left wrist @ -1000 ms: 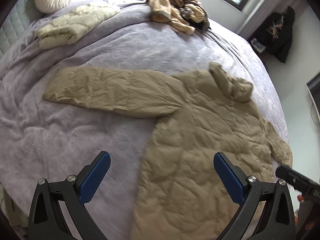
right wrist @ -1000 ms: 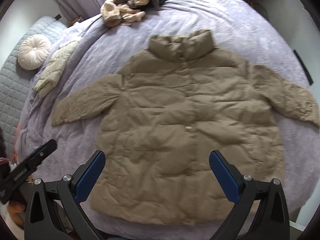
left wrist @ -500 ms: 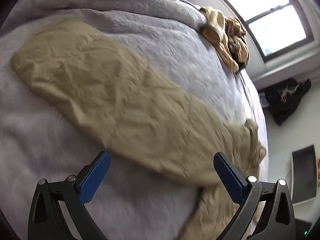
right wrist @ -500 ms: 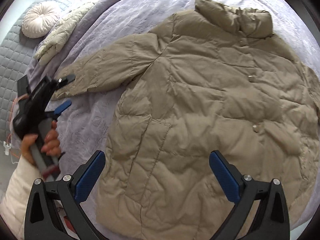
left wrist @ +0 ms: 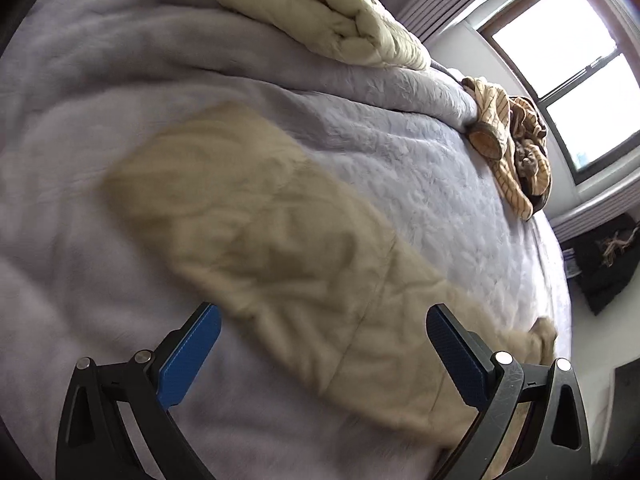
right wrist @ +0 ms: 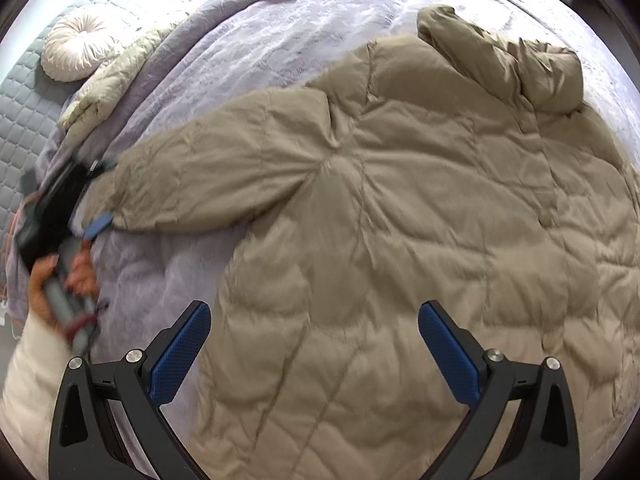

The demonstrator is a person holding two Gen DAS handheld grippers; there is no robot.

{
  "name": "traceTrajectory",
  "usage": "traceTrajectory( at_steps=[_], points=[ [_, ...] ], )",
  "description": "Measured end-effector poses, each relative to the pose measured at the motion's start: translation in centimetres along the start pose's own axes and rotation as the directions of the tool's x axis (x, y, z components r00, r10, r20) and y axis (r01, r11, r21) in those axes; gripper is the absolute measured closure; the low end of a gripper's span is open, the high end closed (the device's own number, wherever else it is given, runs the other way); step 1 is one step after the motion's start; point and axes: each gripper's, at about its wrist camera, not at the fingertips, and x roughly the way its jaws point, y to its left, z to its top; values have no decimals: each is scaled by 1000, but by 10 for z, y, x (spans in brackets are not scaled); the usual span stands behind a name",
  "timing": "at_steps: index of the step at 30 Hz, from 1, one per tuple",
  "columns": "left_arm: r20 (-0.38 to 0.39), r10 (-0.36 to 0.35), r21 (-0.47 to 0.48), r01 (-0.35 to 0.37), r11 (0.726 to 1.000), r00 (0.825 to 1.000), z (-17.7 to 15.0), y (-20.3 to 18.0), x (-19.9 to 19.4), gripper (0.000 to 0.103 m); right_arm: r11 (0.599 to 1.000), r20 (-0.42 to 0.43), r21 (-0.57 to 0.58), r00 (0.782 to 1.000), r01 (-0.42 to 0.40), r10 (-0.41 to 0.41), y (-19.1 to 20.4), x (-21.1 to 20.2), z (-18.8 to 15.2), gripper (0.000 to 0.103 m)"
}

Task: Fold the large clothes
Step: 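Reach the left tool to the jacket sleeve cuff and grasp it, then carry the held sleeve across the jacket body with the left tool, release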

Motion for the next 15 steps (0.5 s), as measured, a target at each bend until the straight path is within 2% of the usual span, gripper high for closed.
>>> traceTrajectory(
  at_steps=[4, 5, 8, 9, 10, 11, 12, 13, 15],
  points=[
    [-106, -25, -38, 21, 999, 994, -6, 15, 25, 0, 1000, 20, -2, 1000, -14, 14, 3, 4, 13, 0],
    [-109, -32, -46, 27, 999, 993, -3, 16, 34, 0, 1000, 22, -7, 1000, -17, 17, 3, 6, 18, 0],
    [-49, -38, -53, 36, 998, 998, 10, 12, 42, 2, 1000, 29, -25, 1000, -5, 6, 3, 12, 29, 0],
    [-29, -30, -55, 28, 998, 999, 16, 9, 44, 19, 1000, 34, -31, 999, 0, 1, 2, 13, 33, 0],
    [-29, -15, -55, 13, 998, 999, 21, 8, 48, 53, 999, 39, -35, 999, 4, -3, 1, 16, 38, 0],
    [-41, -25, -55, 23, 998, 999, 24, 7, 51, 76, 999, 42, -37, 999, 7, -5, -1, 18, 43, 0],
    [-58, -85, -66, 81, 995, 995, 28, 9, 55, 100, 999, 44, -37, 999, 8, -6, -3, 20, 48, 0],
    [-52, -118, -83, 114, 990, 992, 31, 11, 54, 100, 999, 44, -35, 999, 9, -8, -4, 23, 53, 0],
    [-26, -127, -48, 125, 991, 992, 35, 7, 43, 100, 999, 47, -37, 999, 10, -8, -6, 30, 63, 0]
  ],
)
